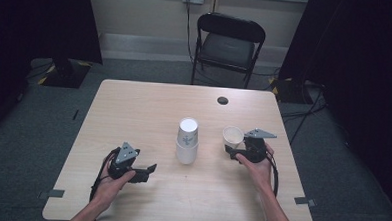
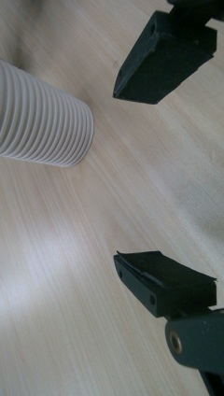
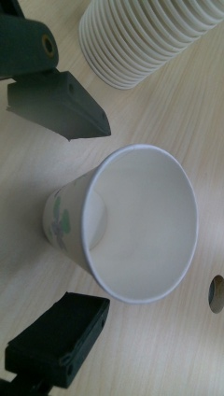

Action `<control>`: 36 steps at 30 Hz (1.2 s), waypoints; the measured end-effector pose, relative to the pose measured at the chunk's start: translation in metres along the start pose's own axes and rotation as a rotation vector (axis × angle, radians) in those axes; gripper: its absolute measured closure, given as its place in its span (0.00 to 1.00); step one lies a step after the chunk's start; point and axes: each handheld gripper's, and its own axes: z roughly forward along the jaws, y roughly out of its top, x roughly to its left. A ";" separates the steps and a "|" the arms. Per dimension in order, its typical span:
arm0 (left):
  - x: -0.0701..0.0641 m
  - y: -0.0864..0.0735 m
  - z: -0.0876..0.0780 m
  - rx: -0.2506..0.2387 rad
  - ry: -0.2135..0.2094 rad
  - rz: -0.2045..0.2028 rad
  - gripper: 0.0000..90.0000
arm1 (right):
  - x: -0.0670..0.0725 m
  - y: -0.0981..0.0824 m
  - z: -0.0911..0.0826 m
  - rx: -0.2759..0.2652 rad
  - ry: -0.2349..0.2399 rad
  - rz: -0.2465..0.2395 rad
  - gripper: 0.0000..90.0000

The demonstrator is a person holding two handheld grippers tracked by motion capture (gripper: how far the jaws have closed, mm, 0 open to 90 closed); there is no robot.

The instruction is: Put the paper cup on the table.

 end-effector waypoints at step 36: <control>0.009 -0.003 -0.008 0.014 0.059 -0.031 0.19 | 0.045 -0.039 -0.077 -0.061 0.078 0.004 0.17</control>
